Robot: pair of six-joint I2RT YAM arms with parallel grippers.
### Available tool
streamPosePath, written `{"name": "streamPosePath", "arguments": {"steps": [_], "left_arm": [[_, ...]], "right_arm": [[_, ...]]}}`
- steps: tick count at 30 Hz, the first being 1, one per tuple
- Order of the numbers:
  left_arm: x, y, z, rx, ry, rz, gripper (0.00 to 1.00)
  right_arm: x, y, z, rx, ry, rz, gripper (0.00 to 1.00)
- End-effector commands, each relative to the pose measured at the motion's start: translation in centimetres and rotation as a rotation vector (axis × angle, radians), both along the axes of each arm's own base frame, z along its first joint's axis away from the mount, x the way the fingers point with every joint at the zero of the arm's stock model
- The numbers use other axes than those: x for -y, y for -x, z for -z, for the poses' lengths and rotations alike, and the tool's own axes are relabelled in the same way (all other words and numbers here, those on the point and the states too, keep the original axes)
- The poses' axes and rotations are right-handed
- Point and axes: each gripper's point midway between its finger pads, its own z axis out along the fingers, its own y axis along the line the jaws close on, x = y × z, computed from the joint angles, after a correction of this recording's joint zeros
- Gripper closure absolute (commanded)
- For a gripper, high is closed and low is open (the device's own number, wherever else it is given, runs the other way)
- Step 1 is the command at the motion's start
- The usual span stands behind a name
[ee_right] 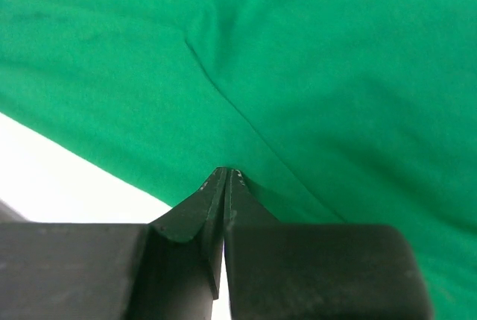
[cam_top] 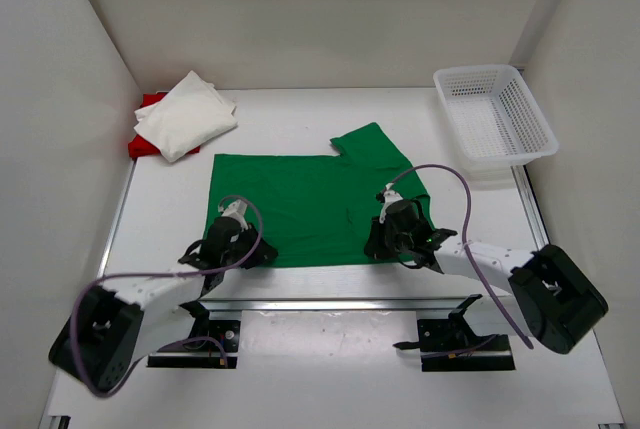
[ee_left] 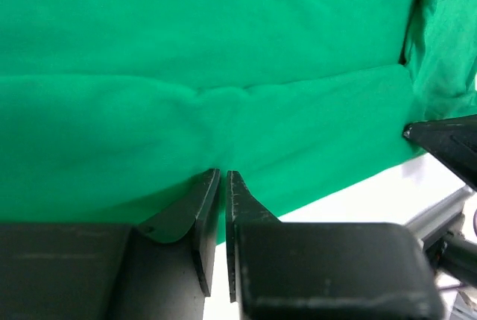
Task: Fold and stack the t-shirts
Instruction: Fold the flattened tshirt in 1/3 of the way, then grap the side of the flattened tshirt furthest away from the robot with both arms
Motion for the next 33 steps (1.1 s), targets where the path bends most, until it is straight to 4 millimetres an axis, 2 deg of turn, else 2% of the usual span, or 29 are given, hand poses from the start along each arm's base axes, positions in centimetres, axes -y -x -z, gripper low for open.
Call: {"name": "streamPosePath", "arguments": {"steps": [1, 2, 4, 5, 8, 9, 11, 13, 14, 15, 16, 17, 18, 19, 20, 22, 23, 24, 25, 26, 27, 29, 30, 31, 33], "left_arm": [[-2.7, 3.8, 2.4, -0.084, -0.026, -0.055, 0.79], [-2.8, 4.0, 2.5, -0.086, -0.018, -0.064, 0.77], [-2.6, 2.2, -0.1, 0.001, 0.019, -0.088, 0.76], [-2.7, 2.0, -0.5, 0.005, 0.004, -0.079, 0.75], [-2.4, -3.4, -6.2, 0.120, -0.016, -0.107, 0.72], [-2.3, -4.4, -7.1, 0.143, -0.023, -0.102, 0.70], [-2.5, -8.1, -10.2, 0.208, -0.008, -0.152, 0.61], [-4.0, -11.3, -9.9, 0.175, 0.025, -0.223, 0.38], [-4.8, -13.0, -9.8, 0.174, 0.028, -0.258, 0.33], [-5.3, -13.8, -9.3, 0.157, 0.021, -0.286, 0.22], [-6.6, -15.3, -8.7, 0.139, 0.001, -0.332, 0.16], [-7.5, -16.8, -8.3, 0.130, 0.000, -0.361, 0.16], [-8.6, -18.3, -7.7, 0.119, -0.020, -0.386, 0.21], [-9.0, -19.1, -7.4, 0.106, -0.030, -0.402, 0.47], [-10.0, -20.4, -6.7, 0.079, -0.044, -0.424, 0.63], [-11.4, -22.7, -6.4, 0.067, -0.075, -0.470, 0.64], [-12.7, -24.3, -6.8, 0.084, -0.110, -0.506, 0.62], [-13.2, -24.8, -6.2, 0.057, -0.145, -0.507, 0.61], [-14.2, -25.9, -7.0, 0.071, -0.173, -0.537, 0.59], [-15.3, -26.3, -6.2, 0.060, -0.226, -0.557, 0.58], [-16.4, -27.0, -6.5, 0.070, -0.274, -0.571, 0.56], [-18.0, -27.7, -5.8, 0.054, -0.342, -0.593, 0.53], [-18.1, -28.3, -5.6, 0.047, -0.362, -0.577, 0.53], [-20.0, -28.5, -5.4, 0.025, -0.374, -0.604, 0.54], [-21.1, -28.9, -5.0, 0.020, -0.426, -0.604, 0.53]], "right_arm": [[2.8, 4.3, 2.3, -0.122, 0.063, 0.006, 1.00], [2.8, 4.8, 2.3, -0.134, 0.056, 0.002, 1.00], [1.6, 4.4, 0.1, -0.104, -0.046, -0.023, 0.99], [1.1, 4.3, -0.7, -0.091, -0.073, -0.042, 0.94], [-0.7, 1.4, -5.5, 0.028, -0.214, -0.053, 0.86], [-1.0, 1.1, -6.0, 0.046, -0.221, -0.061, 0.86], [-1.3, -0.4, -7.7, 0.103, -0.252, -0.053, 0.86], [-1.4, -1.5, -8.4, 0.124, -0.257, -0.047, 0.91], [-1.4, -1.7, -8.1, 0.121, -0.252, -0.051, 0.94], [-1.5, -1.7, -7.8, 0.110, -0.249, -0.045, 0.96], [-1.5, -1.7, -7.1, 0.101, -0.233, -0.049, 0.97], [-1.8, -1.4, -6.7, 0.096, -0.226, -0.060, 0.98], [-1.9, -1.4, -6.2, 0.091, -0.214, -0.063, 0.99], [-1.9, -1.1, -5.9, 0.087, -0.210, -0.063, 0.98], [-2.2, -0.8, -5.7, 0.088, -0.212, -0.076, 0.99], [-2.0, -0.3, -4.6, 0.062, -0.211, -0.074, 0.99], [-2.3, 0.3, -4.4, 0.053, -0.224, -0.090, 0.99], [-2.4, 0.2, -4.6, 0.057, -0.237, -0.087, 0.99], [-2.4, 0.3, -4.5, 0.057, -0.238, -0.090, 0.99], [-2.2, 0.6, -4.0, 0.050, -0.238, -0.088, 0.99], [-2.2, 0.3, -4.1, 0.060, -0.236, -0.077, 0.99], [-2.3, 0.6, -4.0, 0.055, -0.246, -0.084, 0.99], [-2.2, 0.6, -3.9, 0.052, -0.249, -0.078, 0.99], [-2.0, 0.4, -3.8, 0.052, -0.251, -0.069, 0.98], [-2.0, 0.4, -3.7, 0.054, -0.253, -0.072, 0.99]]}}
